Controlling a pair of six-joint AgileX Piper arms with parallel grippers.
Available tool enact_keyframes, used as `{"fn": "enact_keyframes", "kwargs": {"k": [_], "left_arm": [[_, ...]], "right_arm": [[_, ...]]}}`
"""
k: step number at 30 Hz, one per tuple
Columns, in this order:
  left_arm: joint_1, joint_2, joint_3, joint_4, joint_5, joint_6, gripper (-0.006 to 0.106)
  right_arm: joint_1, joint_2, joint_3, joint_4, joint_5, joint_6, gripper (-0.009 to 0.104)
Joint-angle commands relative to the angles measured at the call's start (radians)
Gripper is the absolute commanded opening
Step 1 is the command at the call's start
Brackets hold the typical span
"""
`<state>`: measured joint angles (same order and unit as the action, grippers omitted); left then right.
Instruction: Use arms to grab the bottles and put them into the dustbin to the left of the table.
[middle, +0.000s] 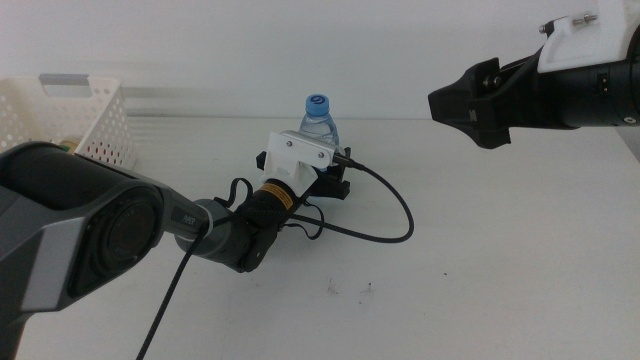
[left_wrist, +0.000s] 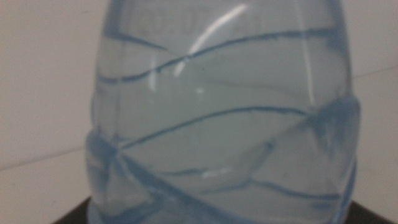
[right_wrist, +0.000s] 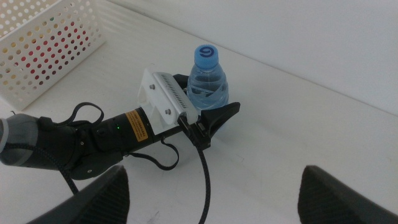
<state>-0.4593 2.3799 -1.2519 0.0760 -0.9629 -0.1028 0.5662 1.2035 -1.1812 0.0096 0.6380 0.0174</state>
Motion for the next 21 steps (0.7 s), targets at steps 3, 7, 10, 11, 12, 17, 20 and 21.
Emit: {"fn": "enact_keyframes", "kwargs": {"k": [3,7,10,11,12,17,20,21], "left_arm": [[0.001,-0.002,-0.007,0.021,0.009,0.001,0.049],[0.003,-0.017,0.017,0.024,-0.083,0.001,0.025],[0.003,-0.081,0.111,0.028,-0.142,-0.003,0.014],[0.003,-0.116,0.155,0.017,-0.149,-0.003,0.013],[0.003,-0.165,0.201,0.003,-0.152,-0.002,0.012],[0.003,-0.406,0.395,-0.068,-0.078,0.031,0.012],[0.003,-0.589,0.445,-0.063,0.151,0.024,0.012],[0.003,-0.651,0.447,-0.054,0.256,0.024,0.012]], "right_arm": [[-0.006,-0.002,-0.009,-0.004,-0.008,-0.01,0.093],[-0.006,-0.002,-0.009,-0.004,-0.008,-0.01,0.093],[-0.006,-0.002,-0.009,-0.004,-0.008,-0.01,0.093],[-0.006,-0.002,-0.009,-0.004,-0.008,-0.01,0.093],[-0.006,-0.002,-0.009,-0.004,-0.008,-0.01,0.093],[-0.006,-0.002,-0.009,-0.004,-0.008,-0.01,0.093],[-0.006,-0.002,-0.009,-0.004,-0.008,-0.01,0.093],[-0.006,-0.002,-0.009,-0.004,-0.008,-0.01,0.093]]}}
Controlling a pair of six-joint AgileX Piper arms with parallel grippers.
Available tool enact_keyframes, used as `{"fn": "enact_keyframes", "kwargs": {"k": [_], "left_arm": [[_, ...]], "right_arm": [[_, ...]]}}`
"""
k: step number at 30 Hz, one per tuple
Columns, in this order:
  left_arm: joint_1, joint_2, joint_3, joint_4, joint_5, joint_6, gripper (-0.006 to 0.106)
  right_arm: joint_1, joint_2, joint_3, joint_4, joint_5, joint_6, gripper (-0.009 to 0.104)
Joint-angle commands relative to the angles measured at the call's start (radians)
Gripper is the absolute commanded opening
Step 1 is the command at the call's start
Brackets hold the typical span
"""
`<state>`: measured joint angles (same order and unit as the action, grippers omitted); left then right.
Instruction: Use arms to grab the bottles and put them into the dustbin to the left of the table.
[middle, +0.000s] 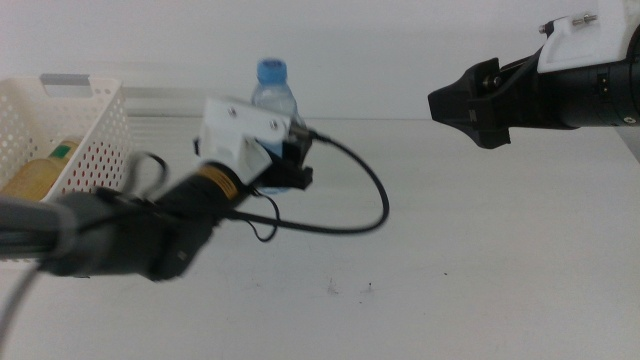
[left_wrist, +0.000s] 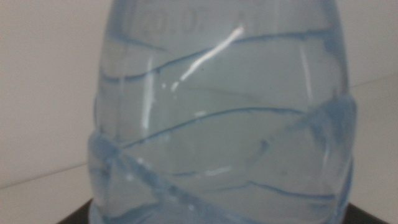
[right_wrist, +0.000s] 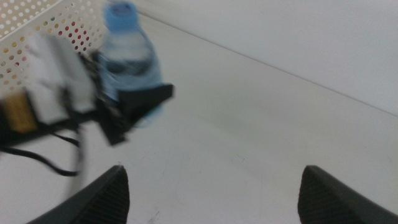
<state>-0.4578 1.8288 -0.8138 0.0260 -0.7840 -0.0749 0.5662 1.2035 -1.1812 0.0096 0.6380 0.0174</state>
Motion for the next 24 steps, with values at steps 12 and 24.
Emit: {"fn": "enact_keyframes", "kwargs": {"k": [12,24], "left_arm": [[0.106,-0.482,-0.248,-0.04,1.063,0.049,0.012],[0.571,-0.342,-0.756,-0.289,1.842,0.5,0.012]], "right_arm": [[-0.006,-0.002,-0.009,-0.002,-0.008,-0.01,0.093],[-0.006,-0.002,-0.009,-0.004,-0.008,-0.01,0.093]]}}
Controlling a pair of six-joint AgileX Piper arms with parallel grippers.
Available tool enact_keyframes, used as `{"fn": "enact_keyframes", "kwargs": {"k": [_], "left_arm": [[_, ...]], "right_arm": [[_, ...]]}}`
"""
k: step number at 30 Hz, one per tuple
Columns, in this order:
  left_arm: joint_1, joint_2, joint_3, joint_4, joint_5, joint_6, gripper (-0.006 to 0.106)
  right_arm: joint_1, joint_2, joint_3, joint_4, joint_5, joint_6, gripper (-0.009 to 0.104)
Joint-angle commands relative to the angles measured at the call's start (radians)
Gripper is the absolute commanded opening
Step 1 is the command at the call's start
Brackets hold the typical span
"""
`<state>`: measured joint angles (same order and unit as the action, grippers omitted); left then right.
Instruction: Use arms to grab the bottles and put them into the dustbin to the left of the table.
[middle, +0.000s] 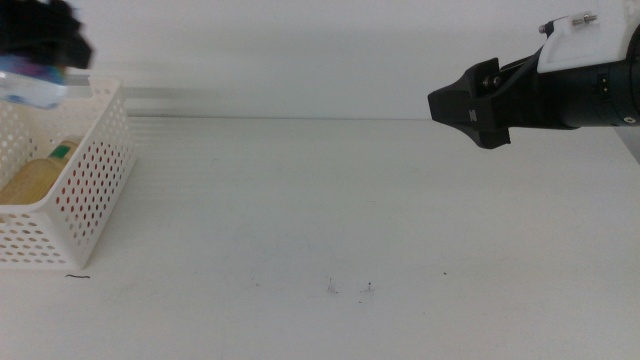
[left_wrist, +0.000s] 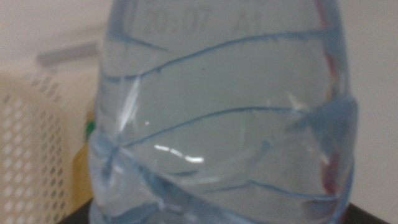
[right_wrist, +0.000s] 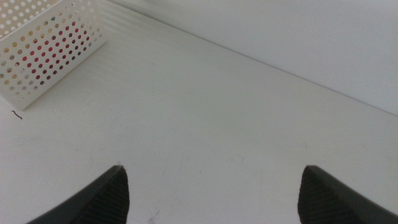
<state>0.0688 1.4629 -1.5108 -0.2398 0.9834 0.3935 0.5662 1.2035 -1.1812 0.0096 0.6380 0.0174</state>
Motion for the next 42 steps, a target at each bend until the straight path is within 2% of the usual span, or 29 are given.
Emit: {"fn": "enact_keyframes", "kwargs": {"k": [1,6,12,28,31,35,42], "left_arm": [[0.065,0.051,-0.086,-0.032,0.108,0.047,0.012],[0.154,0.176,-0.196,-0.045,0.238,0.08,0.012],[0.231,0.286,-0.227,-0.033,0.238,0.107,0.012],[0.25,0.497,-0.227,-0.022,0.124,0.134,0.015],[0.25,0.53,-0.227,-0.032,0.116,0.156,0.021],[0.25,0.577,-0.227,-0.05,0.109,0.182,0.035],[0.25,0.602,-0.225,-0.038,0.075,0.185,0.078]], "right_arm": [[-0.006,-0.002,-0.009,-0.004,-0.008,-0.01,0.093],[-0.006,-0.002,-0.009,-0.004,-0.008,-0.01,0.093],[-0.006,-0.002,-0.009,-0.004,-0.008,-0.01,0.093],[-0.006,-0.002,-0.009,-0.002,-0.008,-0.01,0.093],[-0.006,-0.002,-0.009,-0.002,-0.008,-0.01,0.093],[-0.006,-0.002,-0.009,-0.002,-0.008,-0.01,0.093],[-0.006,-0.002,-0.009,-0.002,-0.008,-0.01,0.093]]}}
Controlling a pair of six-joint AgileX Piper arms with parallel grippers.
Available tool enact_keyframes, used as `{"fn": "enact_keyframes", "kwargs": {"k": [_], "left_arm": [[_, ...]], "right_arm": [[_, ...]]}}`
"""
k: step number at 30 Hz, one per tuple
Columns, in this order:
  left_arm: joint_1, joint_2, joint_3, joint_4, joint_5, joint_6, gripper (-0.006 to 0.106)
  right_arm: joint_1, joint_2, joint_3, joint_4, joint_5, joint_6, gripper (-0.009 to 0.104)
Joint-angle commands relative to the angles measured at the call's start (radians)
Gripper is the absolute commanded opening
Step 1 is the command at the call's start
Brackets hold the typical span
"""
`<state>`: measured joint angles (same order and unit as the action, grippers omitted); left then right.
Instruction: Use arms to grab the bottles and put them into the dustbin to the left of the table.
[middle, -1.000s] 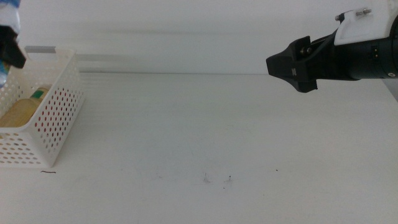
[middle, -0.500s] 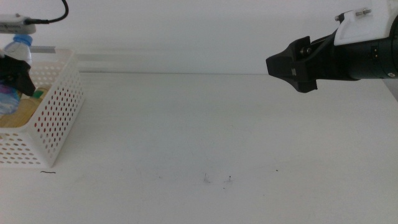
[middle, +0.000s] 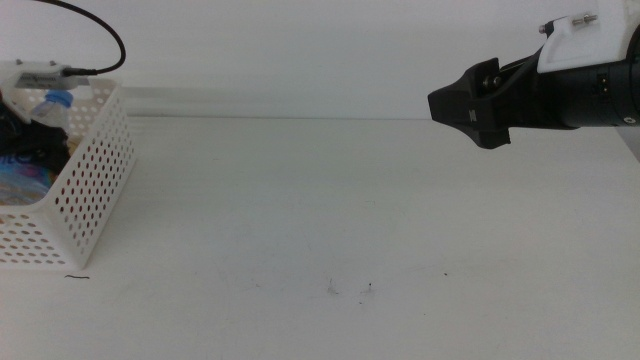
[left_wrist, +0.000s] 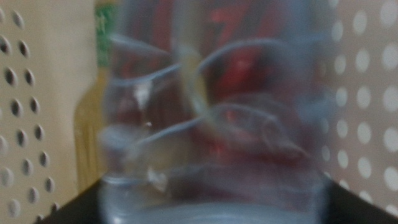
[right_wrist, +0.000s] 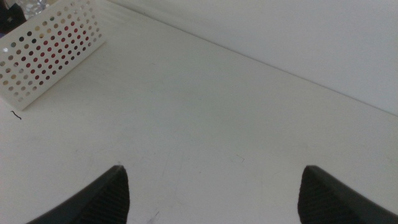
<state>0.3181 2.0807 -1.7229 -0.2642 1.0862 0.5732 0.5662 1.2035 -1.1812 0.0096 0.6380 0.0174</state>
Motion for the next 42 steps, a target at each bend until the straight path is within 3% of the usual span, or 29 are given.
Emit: {"fn": "enact_keyframes", "kwargs": {"k": [1,3,16,31,42], "left_arm": [[0.001,-0.018,-0.013,-0.014,-0.028,0.006,0.084],[0.001,-0.026,-0.015,-0.021,-0.019,0.006,0.094],[-0.161,-0.347,0.024,0.045,0.021,-0.083,0.094],[-0.547,-1.018,0.499,0.02,-0.452,-0.204,0.094],[-0.558,-1.142,0.584,0.031,-0.492,-0.211,0.094]], "right_arm": [[-0.006,-0.002,-0.009,-0.002,-0.008,-0.01,0.093],[-0.006,-0.002,-0.009,-0.002,-0.008,-0.01,0.093],[-0.006,-0.002,-0.009,-0.002,-0.008,-0.01,0.093],[-0.006,-0.002,-0.009,-0.002,-0.008,-0.01,0.093],[-0.006,-0.002,-0.009,-0.002,-0.008,-0.01,0.093]]}}
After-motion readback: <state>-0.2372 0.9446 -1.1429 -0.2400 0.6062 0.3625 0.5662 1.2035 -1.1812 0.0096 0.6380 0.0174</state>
